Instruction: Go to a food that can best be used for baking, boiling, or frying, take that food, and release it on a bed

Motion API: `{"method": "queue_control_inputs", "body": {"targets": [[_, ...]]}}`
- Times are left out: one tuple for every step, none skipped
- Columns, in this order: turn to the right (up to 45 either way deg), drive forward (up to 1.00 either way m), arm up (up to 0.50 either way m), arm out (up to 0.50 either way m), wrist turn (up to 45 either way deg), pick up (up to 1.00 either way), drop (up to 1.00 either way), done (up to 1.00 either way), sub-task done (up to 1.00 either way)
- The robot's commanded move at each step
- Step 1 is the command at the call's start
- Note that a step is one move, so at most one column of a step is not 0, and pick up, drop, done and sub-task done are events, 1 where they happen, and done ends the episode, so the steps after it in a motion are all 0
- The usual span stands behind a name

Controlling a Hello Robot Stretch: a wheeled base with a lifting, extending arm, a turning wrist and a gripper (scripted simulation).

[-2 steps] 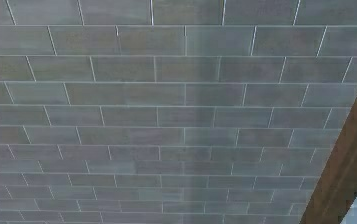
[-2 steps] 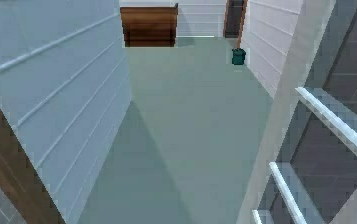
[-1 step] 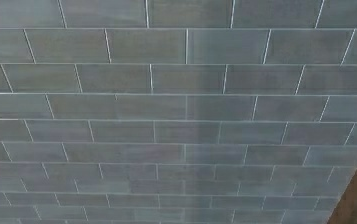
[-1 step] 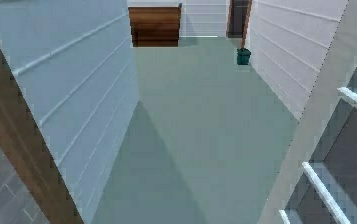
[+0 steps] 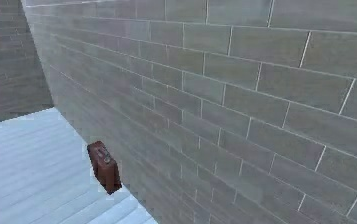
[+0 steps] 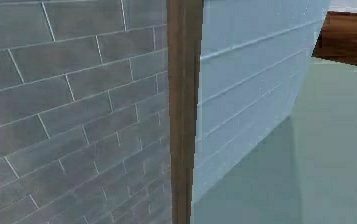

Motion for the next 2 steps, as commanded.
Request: {"method": "queue_control_inputs", "body": {"targets": [[-24.0,0.00,0.00,0.00,0.0,0.00,0.00,0.00,0.00],[0.0,0.60,0.00,0.00,0.0,0.00,0.00,0.00,0.00]]}}
